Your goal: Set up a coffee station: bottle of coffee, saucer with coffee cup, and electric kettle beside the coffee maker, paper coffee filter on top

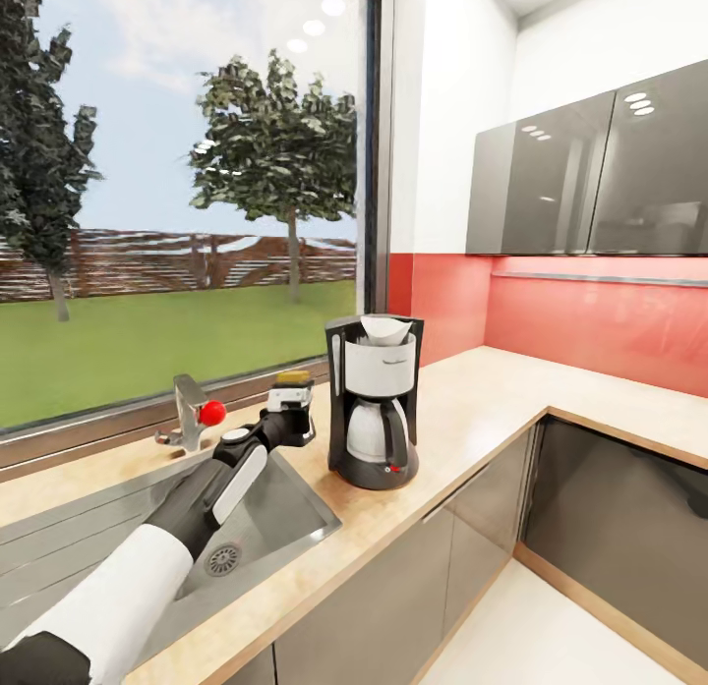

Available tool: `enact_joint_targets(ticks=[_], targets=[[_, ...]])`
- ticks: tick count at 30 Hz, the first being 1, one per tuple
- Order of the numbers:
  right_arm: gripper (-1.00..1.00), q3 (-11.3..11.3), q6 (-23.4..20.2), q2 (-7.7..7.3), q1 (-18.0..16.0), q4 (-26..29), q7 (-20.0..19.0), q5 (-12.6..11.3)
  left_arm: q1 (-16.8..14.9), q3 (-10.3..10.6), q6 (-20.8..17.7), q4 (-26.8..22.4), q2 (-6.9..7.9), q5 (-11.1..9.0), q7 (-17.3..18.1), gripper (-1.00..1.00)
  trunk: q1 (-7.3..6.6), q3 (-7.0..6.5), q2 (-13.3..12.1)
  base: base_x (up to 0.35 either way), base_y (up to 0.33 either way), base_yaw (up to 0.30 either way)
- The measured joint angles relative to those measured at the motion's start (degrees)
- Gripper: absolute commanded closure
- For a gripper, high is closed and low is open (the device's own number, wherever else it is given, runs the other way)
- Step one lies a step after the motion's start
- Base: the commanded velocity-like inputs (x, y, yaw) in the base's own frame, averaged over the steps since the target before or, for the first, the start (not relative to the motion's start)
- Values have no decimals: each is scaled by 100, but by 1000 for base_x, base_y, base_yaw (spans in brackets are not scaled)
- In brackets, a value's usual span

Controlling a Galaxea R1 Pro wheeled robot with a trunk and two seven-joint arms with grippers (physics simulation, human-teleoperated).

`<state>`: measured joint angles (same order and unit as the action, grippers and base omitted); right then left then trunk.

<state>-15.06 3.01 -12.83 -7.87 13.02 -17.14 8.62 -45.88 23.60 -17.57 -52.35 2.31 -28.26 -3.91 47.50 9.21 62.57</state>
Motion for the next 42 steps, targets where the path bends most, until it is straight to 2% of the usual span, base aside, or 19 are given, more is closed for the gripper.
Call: enact_joint_targets(ticks=[6, 23, 25, 26, 33, 38, 42], targets=[[-100, 0, 0, -1, 0, 0, 0, 0, -3, -1, 210, 14, -1, 0, 1, 100, -1, 0, 0, 136, 0, 0], [-100, 0, 0, 0, 0, 0, 0, 0, -2, -2, 265, 124, -1, 0, 8, 100, 2, 0, -1, 39, -8, 0], [-100, 0, 0, 0, 0, 0, 0, 0, -2, 2, 383, 233, -1, 6, 7, 100, 2, 0, -1, 1, 0, 0], [-100, 0, 0, 0, 0, 0, 0, 0, -1, 8, 590, 336, -1, 6, 51, 100, 2, 0, -1, 0, 0, 0], [-100, 0, 0, 0, 0, 0, 0, 0, -1, 24, 842, 523, -15, -5, 290, 100, 2, 0, 0, 0, 0, 0], [-100, 0, 0, 0, 0, 0, 0, 0, 0, 25, 862, 539, -17, -4, 315, 100, 111, 89, 199, 0, 0, 0], [-100, 5, 0, 0, 0, -2, 0, 0, -1, 25, 866, 535, -17, -4, 319, 100, 112, 90, 200, 0, 0, 0]])
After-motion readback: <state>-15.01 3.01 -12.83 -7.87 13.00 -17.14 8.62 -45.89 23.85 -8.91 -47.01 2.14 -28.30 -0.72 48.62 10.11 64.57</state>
